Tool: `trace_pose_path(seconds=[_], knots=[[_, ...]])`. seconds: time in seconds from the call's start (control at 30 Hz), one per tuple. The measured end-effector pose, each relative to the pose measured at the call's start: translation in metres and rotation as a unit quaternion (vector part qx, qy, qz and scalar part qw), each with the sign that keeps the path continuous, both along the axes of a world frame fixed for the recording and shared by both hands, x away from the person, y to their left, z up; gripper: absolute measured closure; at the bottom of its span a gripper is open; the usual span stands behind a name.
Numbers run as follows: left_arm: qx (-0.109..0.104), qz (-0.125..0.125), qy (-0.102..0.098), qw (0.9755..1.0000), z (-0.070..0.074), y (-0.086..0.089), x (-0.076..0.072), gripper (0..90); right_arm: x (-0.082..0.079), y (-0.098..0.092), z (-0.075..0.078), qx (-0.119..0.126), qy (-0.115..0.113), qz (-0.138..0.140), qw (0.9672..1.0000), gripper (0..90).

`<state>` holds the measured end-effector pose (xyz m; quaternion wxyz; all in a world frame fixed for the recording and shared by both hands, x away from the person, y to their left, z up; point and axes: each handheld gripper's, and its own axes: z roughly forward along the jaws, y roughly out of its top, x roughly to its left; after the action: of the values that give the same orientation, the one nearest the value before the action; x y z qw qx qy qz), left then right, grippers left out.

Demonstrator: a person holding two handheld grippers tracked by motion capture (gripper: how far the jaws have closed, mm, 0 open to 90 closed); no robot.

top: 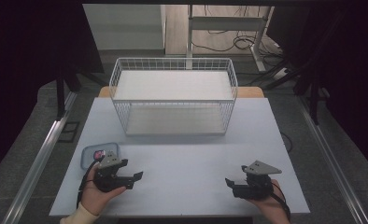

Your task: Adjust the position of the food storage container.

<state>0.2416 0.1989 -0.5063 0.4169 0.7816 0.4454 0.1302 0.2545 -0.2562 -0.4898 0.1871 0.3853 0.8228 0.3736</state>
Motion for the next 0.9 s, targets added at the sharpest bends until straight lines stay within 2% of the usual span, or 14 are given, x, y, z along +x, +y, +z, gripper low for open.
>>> trace_pose_path(seconds=[0.2,0.5,0.77,0.9], knots=[[-0.002,-0.003,-0.006,1.0000,0.0018,-0.0008,-0.0009,20.4,0.0006,-0.0010,-0.0012,-0.009,0.001,0.003,0.9999,22.0],[0.004,-0.002,0.003,1.0000,0.0004,-0.0029,-0.0012,21.1,0.0002,-0.0022,0.0000,-0.005,0.001,0.000,1.0000,22.0],[0.004,0.001,0.001,1.0000,0.0025,-0.0012,-0.0013,21.3,0.0011,-0.0009,-0.0025,-0.017,0.001,-0.003,0.9999,22.0],[0.006,0.001,-0.001,1.0000,0.0067,-0.0030,-0.0022,21.4,0.0007,-0.0012,-0.0017,-0.014,0.001,-0.004,0.9999,22.0]])
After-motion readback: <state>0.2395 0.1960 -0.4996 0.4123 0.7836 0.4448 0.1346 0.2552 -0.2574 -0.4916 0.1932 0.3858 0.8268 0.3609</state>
